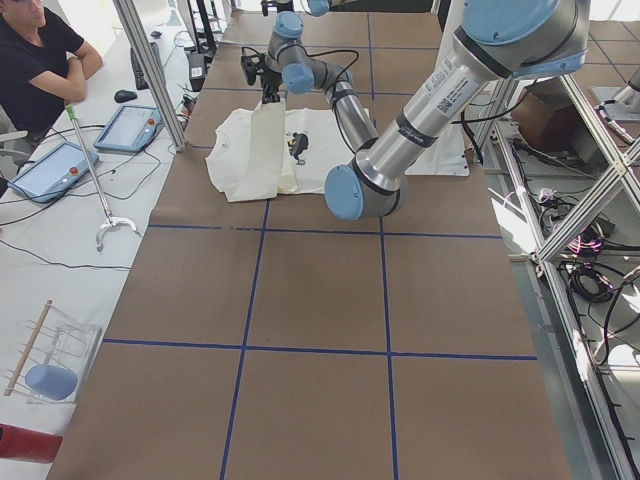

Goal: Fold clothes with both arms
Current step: 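Fold the held sleeve across the shirt body toward the right arm's side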

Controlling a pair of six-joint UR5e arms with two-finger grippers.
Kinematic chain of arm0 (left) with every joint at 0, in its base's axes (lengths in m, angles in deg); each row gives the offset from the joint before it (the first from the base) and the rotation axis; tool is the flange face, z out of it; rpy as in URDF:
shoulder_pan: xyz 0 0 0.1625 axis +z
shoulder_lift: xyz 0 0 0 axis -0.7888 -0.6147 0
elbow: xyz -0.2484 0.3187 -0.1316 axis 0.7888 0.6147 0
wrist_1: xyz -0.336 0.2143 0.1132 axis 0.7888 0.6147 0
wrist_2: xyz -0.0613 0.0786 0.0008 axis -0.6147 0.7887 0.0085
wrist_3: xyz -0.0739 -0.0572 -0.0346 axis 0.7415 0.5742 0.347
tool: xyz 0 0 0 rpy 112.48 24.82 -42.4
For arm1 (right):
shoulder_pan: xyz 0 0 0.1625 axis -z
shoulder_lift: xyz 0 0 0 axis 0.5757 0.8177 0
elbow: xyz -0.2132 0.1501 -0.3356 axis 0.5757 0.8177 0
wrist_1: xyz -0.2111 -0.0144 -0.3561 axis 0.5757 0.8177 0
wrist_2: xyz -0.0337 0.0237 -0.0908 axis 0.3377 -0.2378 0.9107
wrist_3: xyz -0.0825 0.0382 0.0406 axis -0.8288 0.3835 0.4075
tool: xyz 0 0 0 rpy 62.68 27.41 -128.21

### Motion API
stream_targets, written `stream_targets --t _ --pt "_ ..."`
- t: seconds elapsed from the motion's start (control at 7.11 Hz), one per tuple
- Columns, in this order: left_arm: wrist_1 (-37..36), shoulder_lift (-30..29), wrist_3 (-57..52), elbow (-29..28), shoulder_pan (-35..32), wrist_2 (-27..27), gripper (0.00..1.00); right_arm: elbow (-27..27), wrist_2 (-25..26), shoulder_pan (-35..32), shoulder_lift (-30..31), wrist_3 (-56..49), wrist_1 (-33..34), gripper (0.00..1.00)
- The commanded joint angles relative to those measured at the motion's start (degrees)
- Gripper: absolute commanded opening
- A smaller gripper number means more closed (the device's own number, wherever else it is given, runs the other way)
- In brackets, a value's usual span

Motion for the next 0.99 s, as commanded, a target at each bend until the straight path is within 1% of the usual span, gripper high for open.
stream_targets --t 0.0,0.14,0.28,0.42,0.56,0.7,0.84 --pt "3.24 -5.59 6.53 -7.9 7.55 8.89 0.0 0.27 0.01 -0.08 0.11 0.1 -0.04 1.0" --pt "5.25 -7.86 8.81 -11.24 8.29 9.48 0.0 0.53 0.01 -0.08 0.11 0.1 -0.04 1.0" --pt "7.97 -12.41 10.93 -18.93 9.6 9.75 0.0 0.54 0.01 0.01 0.03 0.19 -0.04 1.0" --pt "12.0 -14.37 11.64 -23.96 11.01 12.1 0.0 0.62 0.01 0.01 -0.06 0.19 0.05 1.0" --pt "13.61 -14.48 12.78 -25.4 12.07 12.73 0.0 1.15 0.01 0.01 -0.24 0.19 -0.04 1.0" --pt "13.71 -15.96 14.01 -28.2 14.34 15.26 0.0 1.33 0.01 0.01 -0.41 0.19 -0.04 1.0" --pt "17.28 -18.58 15.33 -33.54 16.62 18.86 0.43 1.59 0.01 0.1 -0.41 0.37 -1.0 1.0"
